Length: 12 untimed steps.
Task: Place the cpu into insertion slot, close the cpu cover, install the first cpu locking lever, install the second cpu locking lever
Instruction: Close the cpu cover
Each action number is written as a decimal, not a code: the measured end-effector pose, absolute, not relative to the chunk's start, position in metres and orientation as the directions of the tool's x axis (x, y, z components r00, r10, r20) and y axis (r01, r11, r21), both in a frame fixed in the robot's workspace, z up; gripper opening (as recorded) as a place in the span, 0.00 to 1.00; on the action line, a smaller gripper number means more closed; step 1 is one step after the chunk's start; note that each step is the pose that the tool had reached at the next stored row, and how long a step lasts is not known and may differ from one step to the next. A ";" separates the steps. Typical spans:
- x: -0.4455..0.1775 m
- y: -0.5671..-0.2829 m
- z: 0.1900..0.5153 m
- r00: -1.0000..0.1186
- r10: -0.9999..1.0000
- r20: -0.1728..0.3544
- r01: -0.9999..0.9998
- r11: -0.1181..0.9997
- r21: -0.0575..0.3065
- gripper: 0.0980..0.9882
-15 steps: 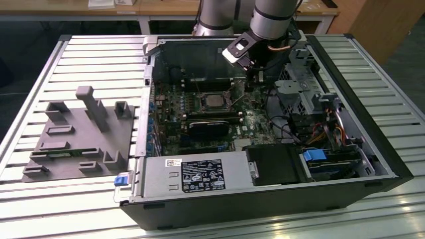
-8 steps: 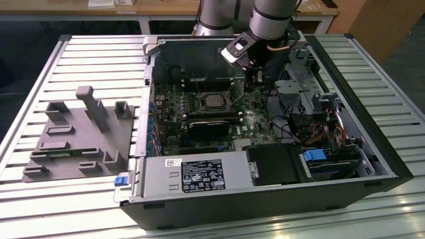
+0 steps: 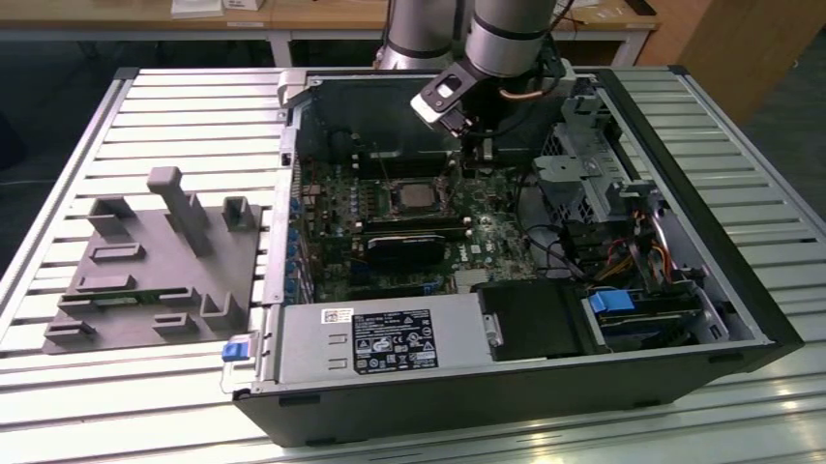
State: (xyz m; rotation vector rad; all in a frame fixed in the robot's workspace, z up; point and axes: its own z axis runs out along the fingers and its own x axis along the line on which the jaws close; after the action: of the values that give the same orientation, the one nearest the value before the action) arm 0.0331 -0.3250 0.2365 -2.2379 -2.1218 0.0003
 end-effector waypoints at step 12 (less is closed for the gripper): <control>0.003 -0.325 0.237 0.054 0.998 0.042 0.998 -0.052 -0.041 0.00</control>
State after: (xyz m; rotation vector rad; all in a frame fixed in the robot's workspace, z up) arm 0.0028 -0.3250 0.2365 -2.2372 -2.1212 -0.0030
